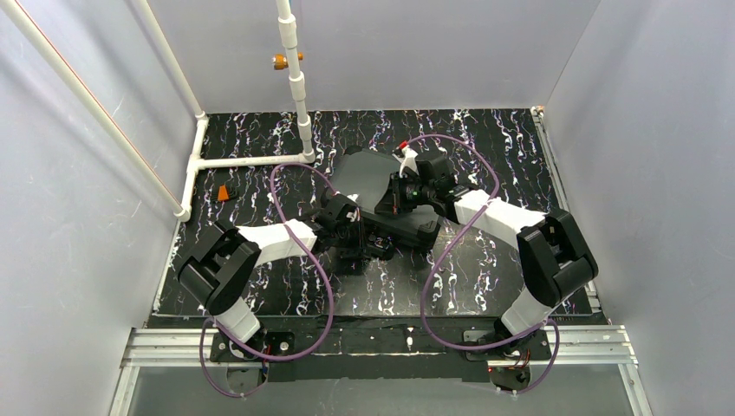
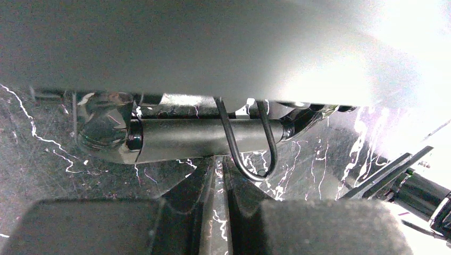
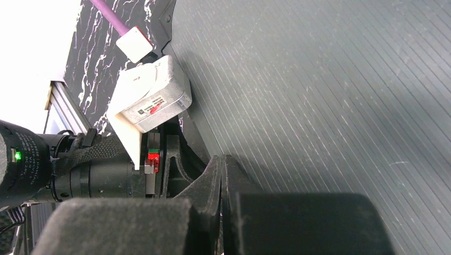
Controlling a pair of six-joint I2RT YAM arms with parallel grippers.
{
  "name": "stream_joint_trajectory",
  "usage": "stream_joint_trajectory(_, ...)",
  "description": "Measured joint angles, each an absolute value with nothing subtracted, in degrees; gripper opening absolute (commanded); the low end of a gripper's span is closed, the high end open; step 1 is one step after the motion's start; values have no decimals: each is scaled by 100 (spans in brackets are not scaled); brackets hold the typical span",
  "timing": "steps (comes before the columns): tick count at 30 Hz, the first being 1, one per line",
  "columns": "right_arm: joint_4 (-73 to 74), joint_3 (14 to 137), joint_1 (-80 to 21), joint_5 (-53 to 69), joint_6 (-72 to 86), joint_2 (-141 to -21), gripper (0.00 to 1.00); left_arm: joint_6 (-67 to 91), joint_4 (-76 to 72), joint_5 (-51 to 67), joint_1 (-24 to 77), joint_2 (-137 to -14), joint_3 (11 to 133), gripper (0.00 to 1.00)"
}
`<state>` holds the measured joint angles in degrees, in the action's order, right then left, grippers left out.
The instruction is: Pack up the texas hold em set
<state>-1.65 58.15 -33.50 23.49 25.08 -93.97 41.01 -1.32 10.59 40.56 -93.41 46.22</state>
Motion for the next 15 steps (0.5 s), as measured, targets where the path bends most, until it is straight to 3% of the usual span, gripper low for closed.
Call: stream_joint_trajectory(15,-217,5717,-3350,2285,2508,-9314,1,4156,71,1103,4069,-9397,4792,9)
